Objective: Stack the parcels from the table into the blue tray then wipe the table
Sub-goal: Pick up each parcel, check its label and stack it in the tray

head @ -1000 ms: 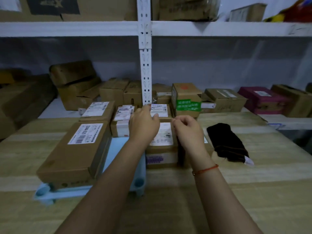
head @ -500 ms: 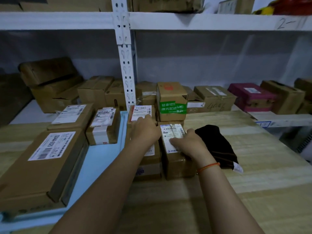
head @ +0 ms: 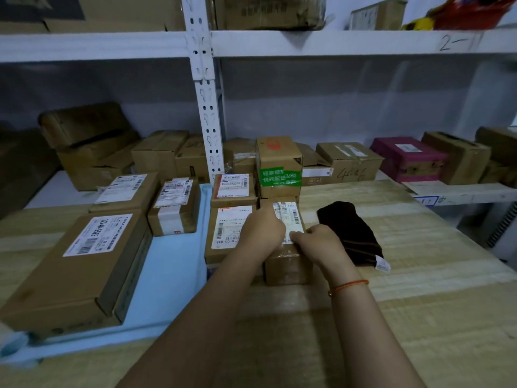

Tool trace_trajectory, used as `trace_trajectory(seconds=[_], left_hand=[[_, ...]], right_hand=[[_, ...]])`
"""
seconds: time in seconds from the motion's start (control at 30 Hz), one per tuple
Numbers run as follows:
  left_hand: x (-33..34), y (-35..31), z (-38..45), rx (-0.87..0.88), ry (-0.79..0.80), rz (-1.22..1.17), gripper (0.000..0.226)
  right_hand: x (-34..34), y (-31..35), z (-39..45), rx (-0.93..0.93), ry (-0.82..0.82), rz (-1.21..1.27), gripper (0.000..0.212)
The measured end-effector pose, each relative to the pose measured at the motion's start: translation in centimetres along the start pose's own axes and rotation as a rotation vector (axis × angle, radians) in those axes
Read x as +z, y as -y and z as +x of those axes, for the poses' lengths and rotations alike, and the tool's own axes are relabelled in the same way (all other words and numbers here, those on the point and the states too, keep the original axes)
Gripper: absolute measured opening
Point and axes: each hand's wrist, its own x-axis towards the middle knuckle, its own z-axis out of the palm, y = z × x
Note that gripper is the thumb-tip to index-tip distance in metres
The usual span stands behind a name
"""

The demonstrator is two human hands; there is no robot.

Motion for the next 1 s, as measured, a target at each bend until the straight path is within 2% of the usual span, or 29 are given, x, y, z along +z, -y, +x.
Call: trace_trajectory(seconds=[0.2,0.33,0.5,0.67,0.8,1.0], left_hand=[[1.1,-0.3,-4.1,0.009,-0.005,-0.076,0.041],[1.1,-0.6,-5.0,-0.038,-0.020,-0.176,0.042],[0.9,-0.8,-5.4,-0.150,-0.023,-0.364,0.031],[0.5,-0.7,-6.3,-0.187,0.004,-0.403,0.033],[0.4,-0.4,-6.5,-0.193,-0.004,-0.461,0.035],[0.9,0.3,-7.3,-0.131,-0.027,-0.596,0.029]], right_hand=[[-0.6,-1.2,-1.7,0.003,-0.065,-0.035,0.029],[-0.6,-1.6,-2.9,-0.004,-0.103,-0.008,0.039],[-0.6,-1.9,-4.3,0.021,-0.165,0.075,0.037],[-0.4,-2.5,-5.1,0.034,-0.232,0.146,0.028],[-0.4,-2.9,-5.5,0.077,-0.208,0.149,0.046],[-0.9,-3.0,-6.6,0.101,-0.270,0.325,0.036]])
